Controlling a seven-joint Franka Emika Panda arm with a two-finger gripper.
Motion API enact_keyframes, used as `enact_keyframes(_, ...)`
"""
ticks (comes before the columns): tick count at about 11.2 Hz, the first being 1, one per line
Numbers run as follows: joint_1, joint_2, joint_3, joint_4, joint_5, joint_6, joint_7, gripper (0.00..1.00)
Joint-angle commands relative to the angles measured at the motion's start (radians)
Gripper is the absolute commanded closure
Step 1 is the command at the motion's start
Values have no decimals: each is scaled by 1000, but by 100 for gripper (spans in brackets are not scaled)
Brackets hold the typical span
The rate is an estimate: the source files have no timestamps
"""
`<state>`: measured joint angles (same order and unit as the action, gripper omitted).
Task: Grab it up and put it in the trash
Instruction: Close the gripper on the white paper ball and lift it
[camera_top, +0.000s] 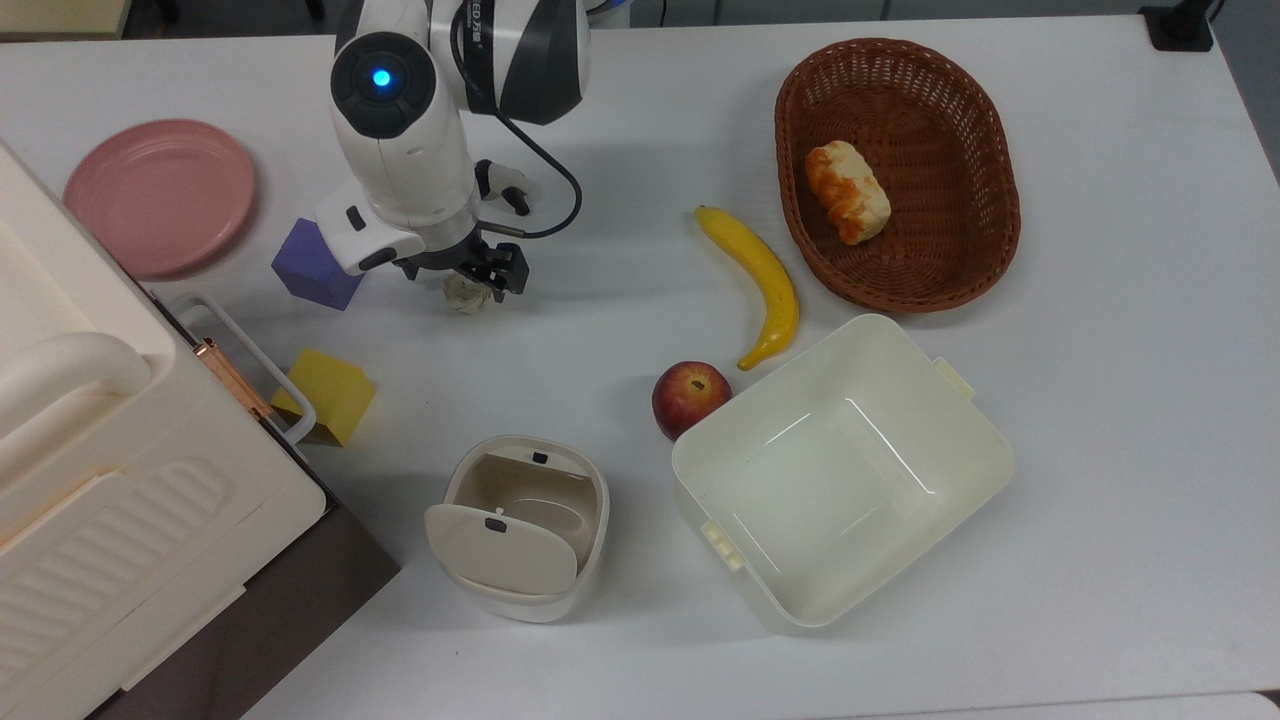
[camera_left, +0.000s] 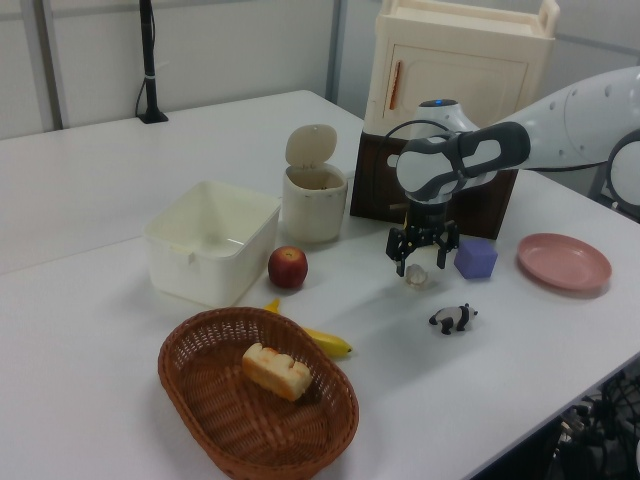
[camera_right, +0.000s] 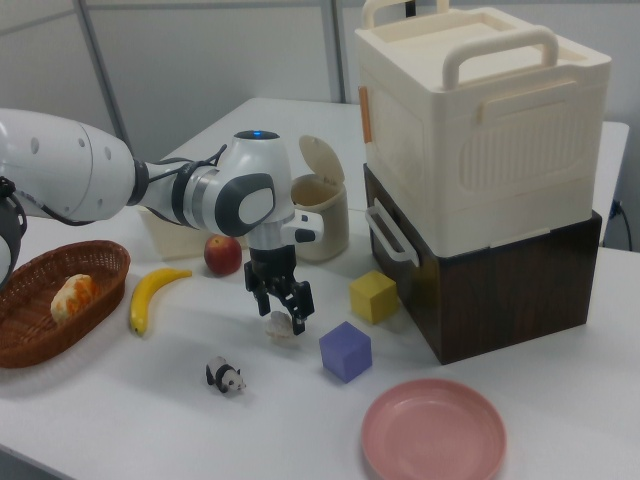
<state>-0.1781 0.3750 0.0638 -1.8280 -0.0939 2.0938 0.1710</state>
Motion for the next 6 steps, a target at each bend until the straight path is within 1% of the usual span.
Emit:
enact_keyframes(1, 3, 19, 1, 9, -33, 12, 16, 0)
enact_keyframes(2, 3, 21, 1, 9, -33, 11, 27, 10)
enact_keyframes(4, 2, 21, 1, 9, -35, 11, 41, 63)
enact_keyframes(5, 2, 21, 1, 9, -35, 11, 44, 67)
enact_keyframes(6, 2, 21, 2, 9, -35, 11, 45, 67)
